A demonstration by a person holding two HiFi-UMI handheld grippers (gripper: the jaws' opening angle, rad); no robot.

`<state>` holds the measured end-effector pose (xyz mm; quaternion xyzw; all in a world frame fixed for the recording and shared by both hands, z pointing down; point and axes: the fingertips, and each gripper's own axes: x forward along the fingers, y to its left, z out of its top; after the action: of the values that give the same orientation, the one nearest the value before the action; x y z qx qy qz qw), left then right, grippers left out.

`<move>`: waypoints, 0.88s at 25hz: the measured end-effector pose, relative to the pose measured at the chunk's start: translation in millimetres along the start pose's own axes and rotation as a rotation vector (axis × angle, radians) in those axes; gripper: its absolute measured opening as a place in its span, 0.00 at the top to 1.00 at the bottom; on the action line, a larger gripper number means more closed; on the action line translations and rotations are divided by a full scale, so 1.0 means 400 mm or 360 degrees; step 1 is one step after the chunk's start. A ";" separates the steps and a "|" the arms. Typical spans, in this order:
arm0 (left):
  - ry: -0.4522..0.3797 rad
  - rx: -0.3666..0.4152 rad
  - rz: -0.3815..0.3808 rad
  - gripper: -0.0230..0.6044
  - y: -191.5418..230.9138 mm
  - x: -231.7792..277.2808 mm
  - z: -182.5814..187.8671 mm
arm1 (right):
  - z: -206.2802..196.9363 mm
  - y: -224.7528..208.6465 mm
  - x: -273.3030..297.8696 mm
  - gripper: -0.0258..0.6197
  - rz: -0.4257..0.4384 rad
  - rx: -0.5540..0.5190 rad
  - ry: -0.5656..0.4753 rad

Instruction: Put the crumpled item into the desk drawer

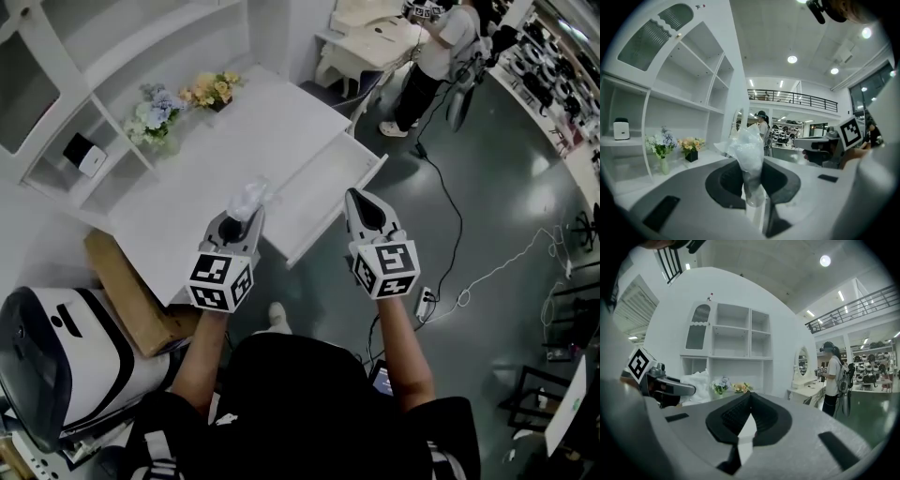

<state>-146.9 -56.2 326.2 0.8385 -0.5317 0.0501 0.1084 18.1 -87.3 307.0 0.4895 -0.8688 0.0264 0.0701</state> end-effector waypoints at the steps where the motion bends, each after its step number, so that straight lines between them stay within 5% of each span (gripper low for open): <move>1: 0.0003 0.0002 -0.0011 0.87 0.016 0.008 -0.001 | 0.001 0.004 0.016 0.97 -0.0010 0.0001 -0.0003; 22: 0.0174 0.0019 -0.0177 0.87 0.110 0.162 -0.094 | -0.112 -0.037 0.152 0.97 -0.0145 0.0101 0.0114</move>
<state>-157.6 -122.7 381.2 0.8634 -0.4772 0.0930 0.1348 4.0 -141.2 359.9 0.5294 -0.8412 0.0681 0.0869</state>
